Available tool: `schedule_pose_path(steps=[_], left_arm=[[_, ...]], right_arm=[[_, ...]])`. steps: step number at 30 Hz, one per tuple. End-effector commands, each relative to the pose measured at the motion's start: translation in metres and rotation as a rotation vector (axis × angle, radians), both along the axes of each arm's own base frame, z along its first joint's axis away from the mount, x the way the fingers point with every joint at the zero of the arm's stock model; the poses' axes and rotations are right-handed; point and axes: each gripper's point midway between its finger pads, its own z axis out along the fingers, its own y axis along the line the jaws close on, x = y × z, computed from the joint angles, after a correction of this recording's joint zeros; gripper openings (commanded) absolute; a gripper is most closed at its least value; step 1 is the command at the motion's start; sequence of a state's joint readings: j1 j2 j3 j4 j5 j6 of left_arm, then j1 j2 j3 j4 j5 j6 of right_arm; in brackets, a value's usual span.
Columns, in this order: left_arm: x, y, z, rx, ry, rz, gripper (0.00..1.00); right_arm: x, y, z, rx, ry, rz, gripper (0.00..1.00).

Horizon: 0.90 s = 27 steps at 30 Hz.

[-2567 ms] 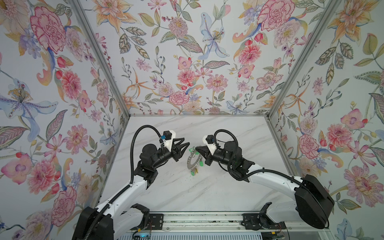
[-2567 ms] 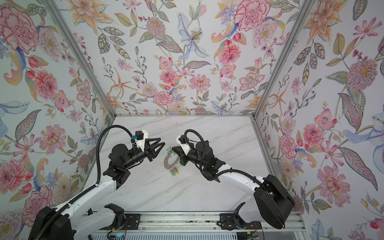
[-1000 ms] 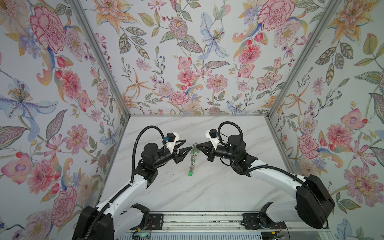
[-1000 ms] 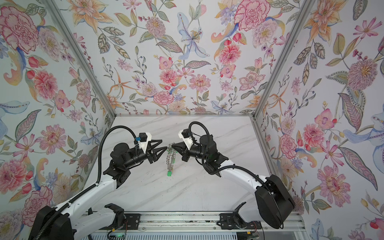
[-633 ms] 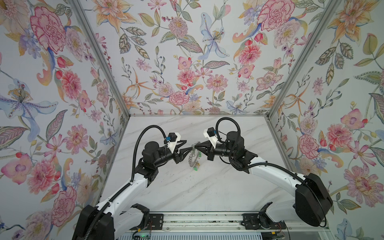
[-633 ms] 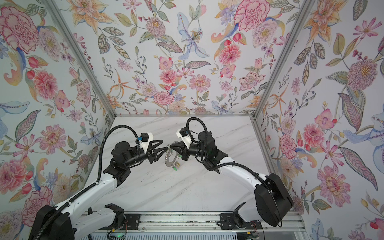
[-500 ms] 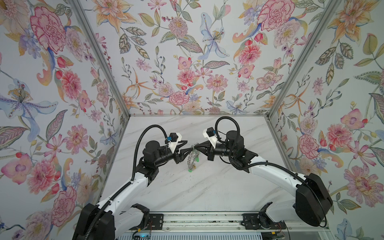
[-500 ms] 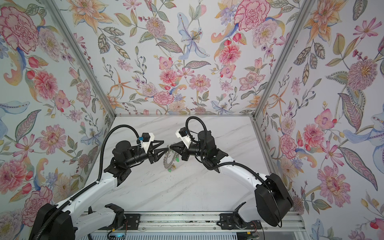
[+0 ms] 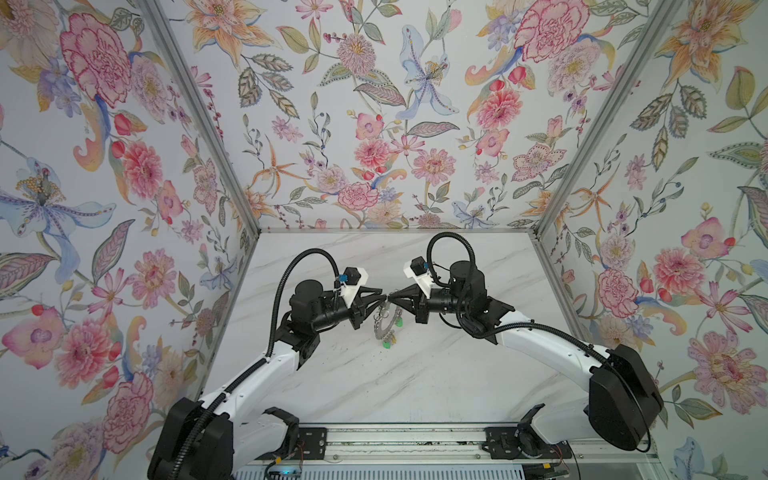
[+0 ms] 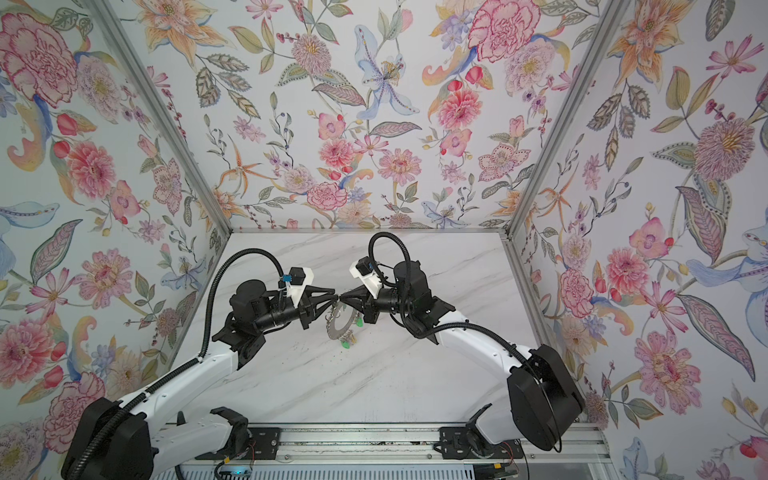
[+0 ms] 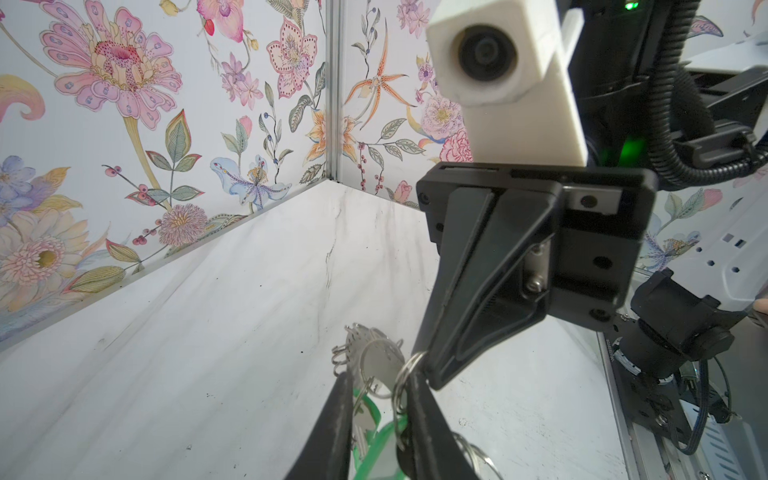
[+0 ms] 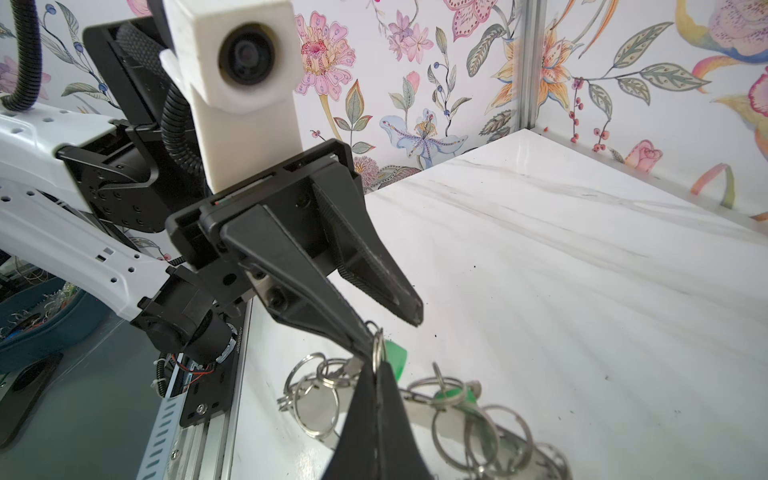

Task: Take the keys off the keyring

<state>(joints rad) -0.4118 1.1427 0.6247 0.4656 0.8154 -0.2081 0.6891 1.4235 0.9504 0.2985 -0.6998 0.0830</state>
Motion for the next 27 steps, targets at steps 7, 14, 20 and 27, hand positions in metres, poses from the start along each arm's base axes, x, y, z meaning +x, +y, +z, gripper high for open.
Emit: schedule_pose_path(steps=[7, 14, 20, 27], left_arm=[[-0.013, -0.005, 0.017, -0.06, -0.063, -0.06, 0.04], [-0.015, -0.001, 0.017, -0.057, -0.082, -0.039, 0.0], [-0.013, 0.001, 0.018, -0.049, -0.093, -0.018, 0.0], [-0.013, 0.0, 0.011, -0.035, -0.076, -0.025, 0.0]], right_arm=[[0.018, 0.009, 0.009, 0.038, -0.017, -0.03, 0.0], [0.025, 0.007, 0.012, 0.071, -0.014, -0.075, 0.0], [0.024, 0.007, 0.012, 0.061, 0.024, -0.045, 0.17], [0.034, -0.008, 0.011, -0.07, 0.114, -0.014, 0.3]])
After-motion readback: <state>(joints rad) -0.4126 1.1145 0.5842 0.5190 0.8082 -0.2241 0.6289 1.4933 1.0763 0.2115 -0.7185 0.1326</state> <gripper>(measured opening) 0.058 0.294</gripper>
